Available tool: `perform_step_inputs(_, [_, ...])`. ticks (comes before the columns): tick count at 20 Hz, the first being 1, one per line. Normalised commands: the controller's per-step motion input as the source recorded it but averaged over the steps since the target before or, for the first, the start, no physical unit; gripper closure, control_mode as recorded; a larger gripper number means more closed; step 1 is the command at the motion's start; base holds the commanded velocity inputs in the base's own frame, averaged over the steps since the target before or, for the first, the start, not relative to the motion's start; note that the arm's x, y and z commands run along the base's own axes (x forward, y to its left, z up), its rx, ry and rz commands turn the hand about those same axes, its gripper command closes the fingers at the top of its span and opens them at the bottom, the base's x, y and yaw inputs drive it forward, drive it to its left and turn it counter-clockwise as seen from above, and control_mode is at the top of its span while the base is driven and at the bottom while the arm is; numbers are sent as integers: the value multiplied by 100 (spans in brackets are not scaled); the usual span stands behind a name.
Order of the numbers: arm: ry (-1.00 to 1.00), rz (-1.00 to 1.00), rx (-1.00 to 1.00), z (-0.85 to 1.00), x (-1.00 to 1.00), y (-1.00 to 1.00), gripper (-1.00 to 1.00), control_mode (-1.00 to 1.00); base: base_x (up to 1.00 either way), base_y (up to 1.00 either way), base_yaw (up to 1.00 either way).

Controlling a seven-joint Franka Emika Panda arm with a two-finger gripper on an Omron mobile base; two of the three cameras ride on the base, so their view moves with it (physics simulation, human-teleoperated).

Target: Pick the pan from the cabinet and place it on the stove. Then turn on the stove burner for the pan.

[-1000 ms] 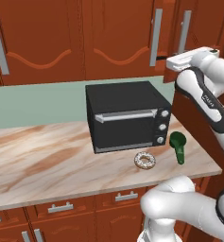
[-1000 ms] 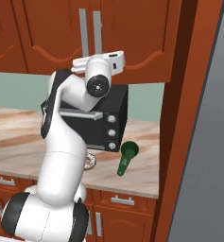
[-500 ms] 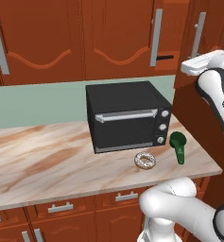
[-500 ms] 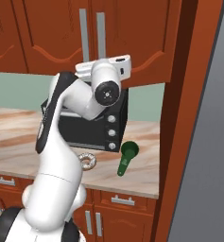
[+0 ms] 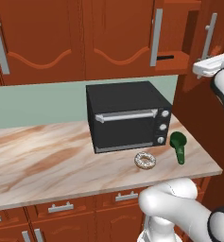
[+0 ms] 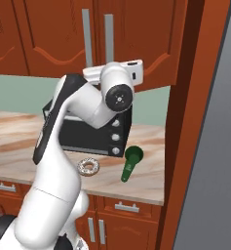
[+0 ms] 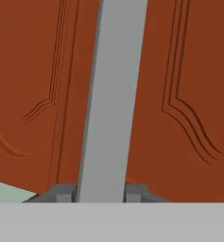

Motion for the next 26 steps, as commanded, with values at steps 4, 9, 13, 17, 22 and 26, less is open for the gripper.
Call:
perform_step_inputs(4, [6,0,0,-5,-33,-37,-100,-100,0,0,0])
perform_step_inputs(9, [-1,0,-5,-19,-37,0,-100,-100,0,0,0])
perform_step_inputs(13, [-10,0,-7,-1,-46,4,-100,-100,0,0,0])
perform_step_inputs(17, [-11,0,-16,5,-46,14,-100,-100,0,0,0])
perform_step_inputs(22, [-10,0,-23,18,-37,49,-100,-100,0,0,0])
perform_step_inputs(26, [0,-4,-27,21,-17,57,-100,-100,0,0,0])
